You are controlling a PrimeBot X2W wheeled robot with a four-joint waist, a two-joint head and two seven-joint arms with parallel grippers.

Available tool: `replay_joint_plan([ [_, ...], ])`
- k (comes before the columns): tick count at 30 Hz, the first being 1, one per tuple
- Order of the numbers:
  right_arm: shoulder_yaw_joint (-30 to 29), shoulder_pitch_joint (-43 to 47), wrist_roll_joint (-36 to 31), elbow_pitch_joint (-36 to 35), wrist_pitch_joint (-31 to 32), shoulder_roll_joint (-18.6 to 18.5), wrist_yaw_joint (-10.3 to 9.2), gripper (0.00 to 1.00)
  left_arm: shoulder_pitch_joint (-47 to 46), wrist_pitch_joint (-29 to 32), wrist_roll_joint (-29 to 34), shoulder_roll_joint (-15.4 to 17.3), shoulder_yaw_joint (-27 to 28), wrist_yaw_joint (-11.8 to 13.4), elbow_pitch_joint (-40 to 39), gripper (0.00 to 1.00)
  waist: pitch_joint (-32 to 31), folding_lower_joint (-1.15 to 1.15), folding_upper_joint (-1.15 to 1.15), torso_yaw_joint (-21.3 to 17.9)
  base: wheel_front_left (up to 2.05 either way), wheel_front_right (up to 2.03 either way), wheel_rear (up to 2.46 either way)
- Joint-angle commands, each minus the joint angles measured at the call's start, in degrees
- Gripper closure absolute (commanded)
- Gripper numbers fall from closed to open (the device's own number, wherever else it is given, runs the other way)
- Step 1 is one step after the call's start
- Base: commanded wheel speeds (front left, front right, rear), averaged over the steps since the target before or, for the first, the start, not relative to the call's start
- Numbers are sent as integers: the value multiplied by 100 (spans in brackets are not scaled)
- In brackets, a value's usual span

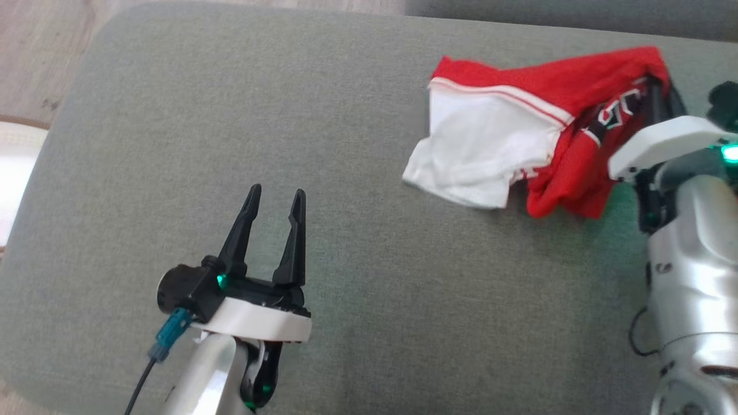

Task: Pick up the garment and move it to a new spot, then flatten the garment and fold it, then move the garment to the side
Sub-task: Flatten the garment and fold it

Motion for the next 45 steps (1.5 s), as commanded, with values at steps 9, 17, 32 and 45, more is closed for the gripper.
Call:
replay_joint_plan([
  [9,-137,-206,-1470,-9,-299,33,-5,0,-56,-30,87,40,268,-22,-147,0,-45,0,0,48,0,0,0],
  [17,952,546,-691,-683,-739,175,-5,0,50,-30,204,40,453,-22,-200,0,-312,0,0,-350,0,0,0],
  [32,2275,2953,877,-2763,-752,179,-5,0,245,-30,279,40,565,-45,-233,0,-500,0,0,-1092,0,0,0],
  [45,2687,2885,1014,-2640,-466,179,-5,0,144,-30,217,40,466,-76,-193,0,-350,0,0,-804,0,0,0],
])
